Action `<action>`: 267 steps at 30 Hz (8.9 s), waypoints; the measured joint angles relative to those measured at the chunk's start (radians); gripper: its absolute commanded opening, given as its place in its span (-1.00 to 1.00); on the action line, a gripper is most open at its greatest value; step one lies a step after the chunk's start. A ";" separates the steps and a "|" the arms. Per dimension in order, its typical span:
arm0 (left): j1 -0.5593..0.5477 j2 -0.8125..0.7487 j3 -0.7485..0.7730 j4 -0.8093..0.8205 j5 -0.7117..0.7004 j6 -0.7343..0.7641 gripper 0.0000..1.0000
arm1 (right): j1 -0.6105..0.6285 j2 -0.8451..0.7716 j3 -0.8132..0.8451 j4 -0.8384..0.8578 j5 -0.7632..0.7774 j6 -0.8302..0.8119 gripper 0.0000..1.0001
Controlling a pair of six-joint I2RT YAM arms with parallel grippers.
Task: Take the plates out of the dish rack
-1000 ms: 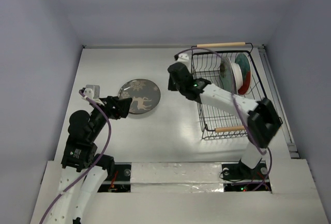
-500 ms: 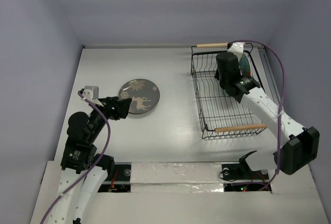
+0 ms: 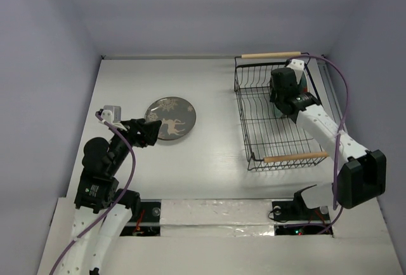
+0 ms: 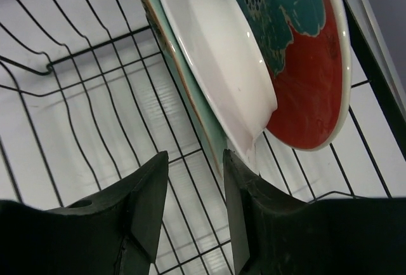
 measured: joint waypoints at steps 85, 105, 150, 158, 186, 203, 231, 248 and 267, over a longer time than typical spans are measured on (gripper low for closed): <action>0.000 0.000 0.000 0.000 0.000 0.000 0.32 | -0.061 -0.073 0.196 -0.011 -0.332 -0.032 -1.00; 0.000 0.000 0.000 0.000 -0.003 0.000 0.31 | 0.315 0.163 0.198 0.369 -0.499 0.257 -1.00; 0.000 -0.001 0.000 0.000 -0.004 0.000 0.31 | 0.449 0.698 0.309 0.434 -0.490 0.440 0.79; 0.000 -0.001 0.000 0.000 -0.004 0.000 0.31 | 0.469 0.581 0.328 0.274 -0.306 0.294 -0.11; -0.002 -0.032 0.000 0.000 -0.008 0.007 -0.38 | 0.140 0.290 0.230 -0.179 0.193 -0.142 0.32; -0.032 -0.058 0.000 0.000 -0.013 0.007 -0.07 | 0.069 0.494 0.417 -0.279 0.328 -0.221 -0.53; -0.032 -0.047 0.000 0.000 -0.016 0.007 0.23 | 0.076 0.156 0.457 -0.299 0.327 -0.269 -1.00; -0.015 -0.024 0.000 -0.001 -0.037 0.007 0.63 | 0.266 -0.147 0.188 0.282 -0.301 0.098 -1.00; -0.004 0.000 0.000 -0.001 -0.049 0.007 0.52 | 0.403 0.481 0.147 0.681 -0.563 0.560 -1.00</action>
